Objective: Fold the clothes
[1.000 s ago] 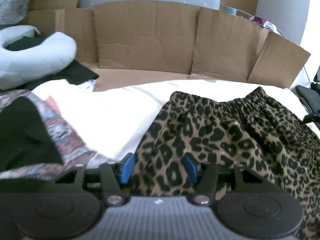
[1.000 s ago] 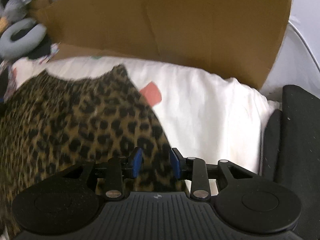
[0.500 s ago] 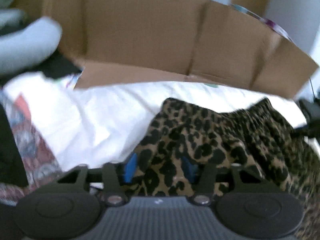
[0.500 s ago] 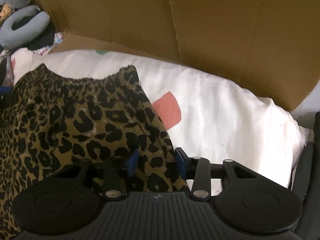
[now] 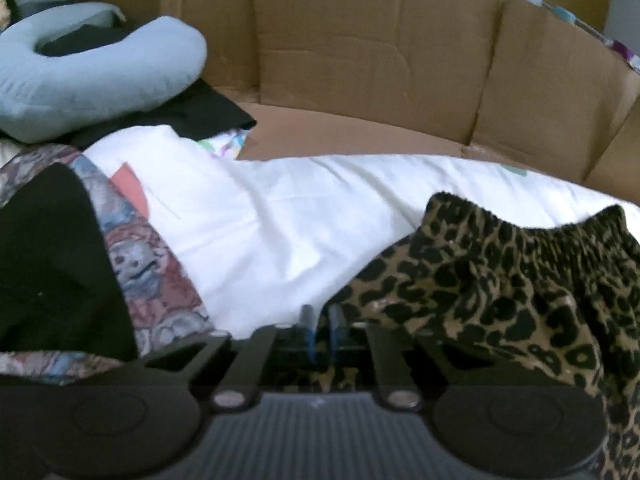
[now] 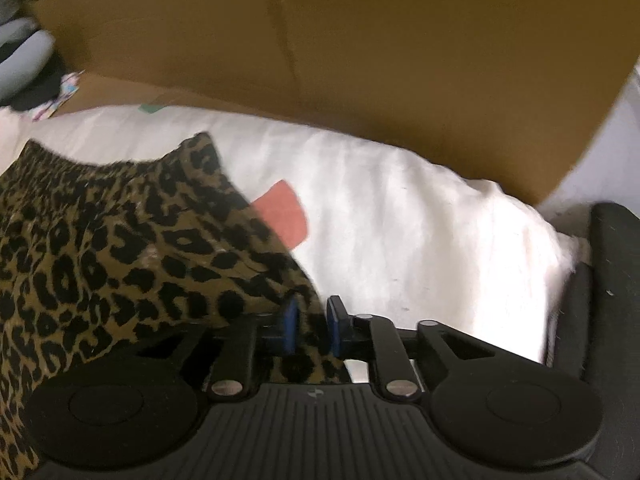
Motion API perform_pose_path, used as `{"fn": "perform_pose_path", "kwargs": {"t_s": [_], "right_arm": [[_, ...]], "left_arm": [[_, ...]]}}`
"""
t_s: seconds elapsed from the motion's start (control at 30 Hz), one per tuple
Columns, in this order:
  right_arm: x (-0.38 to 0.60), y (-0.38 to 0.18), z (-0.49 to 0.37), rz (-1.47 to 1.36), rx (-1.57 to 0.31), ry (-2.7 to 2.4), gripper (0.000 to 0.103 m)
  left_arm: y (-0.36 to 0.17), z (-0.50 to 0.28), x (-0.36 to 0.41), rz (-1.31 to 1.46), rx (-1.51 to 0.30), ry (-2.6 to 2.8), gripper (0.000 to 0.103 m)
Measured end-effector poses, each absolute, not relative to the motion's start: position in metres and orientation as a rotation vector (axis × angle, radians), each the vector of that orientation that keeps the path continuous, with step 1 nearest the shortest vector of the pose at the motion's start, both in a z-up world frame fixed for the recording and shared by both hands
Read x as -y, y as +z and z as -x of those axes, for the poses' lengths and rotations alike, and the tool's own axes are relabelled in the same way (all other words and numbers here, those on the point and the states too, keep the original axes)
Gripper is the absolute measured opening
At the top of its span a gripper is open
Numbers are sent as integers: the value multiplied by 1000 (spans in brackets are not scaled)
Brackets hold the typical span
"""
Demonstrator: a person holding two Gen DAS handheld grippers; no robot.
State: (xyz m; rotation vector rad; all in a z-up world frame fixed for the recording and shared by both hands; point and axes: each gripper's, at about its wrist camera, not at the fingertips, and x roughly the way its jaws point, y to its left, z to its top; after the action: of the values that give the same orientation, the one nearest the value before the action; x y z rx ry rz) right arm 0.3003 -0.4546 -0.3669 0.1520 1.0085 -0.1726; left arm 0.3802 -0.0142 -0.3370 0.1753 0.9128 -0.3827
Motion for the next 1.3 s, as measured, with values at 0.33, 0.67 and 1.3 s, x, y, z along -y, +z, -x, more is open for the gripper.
{"fn": "perform_pose_path", "kwargs": {"t_s": [0.33, 0.67, 1.3], "right_arm": [[443, -338, -287, -176, -873, -107, 43], [393, -343, -308, -80, -864, 38, 43], [393, -367, -329, -20, -910, -49, 43]], "left_arm": [[-302, -346, 38, -230, -762, -513, 39], [-319, -331, 101, -263, -707, -689, 38], [-364, -362, 77, -232, -855, -489, 28]]}}
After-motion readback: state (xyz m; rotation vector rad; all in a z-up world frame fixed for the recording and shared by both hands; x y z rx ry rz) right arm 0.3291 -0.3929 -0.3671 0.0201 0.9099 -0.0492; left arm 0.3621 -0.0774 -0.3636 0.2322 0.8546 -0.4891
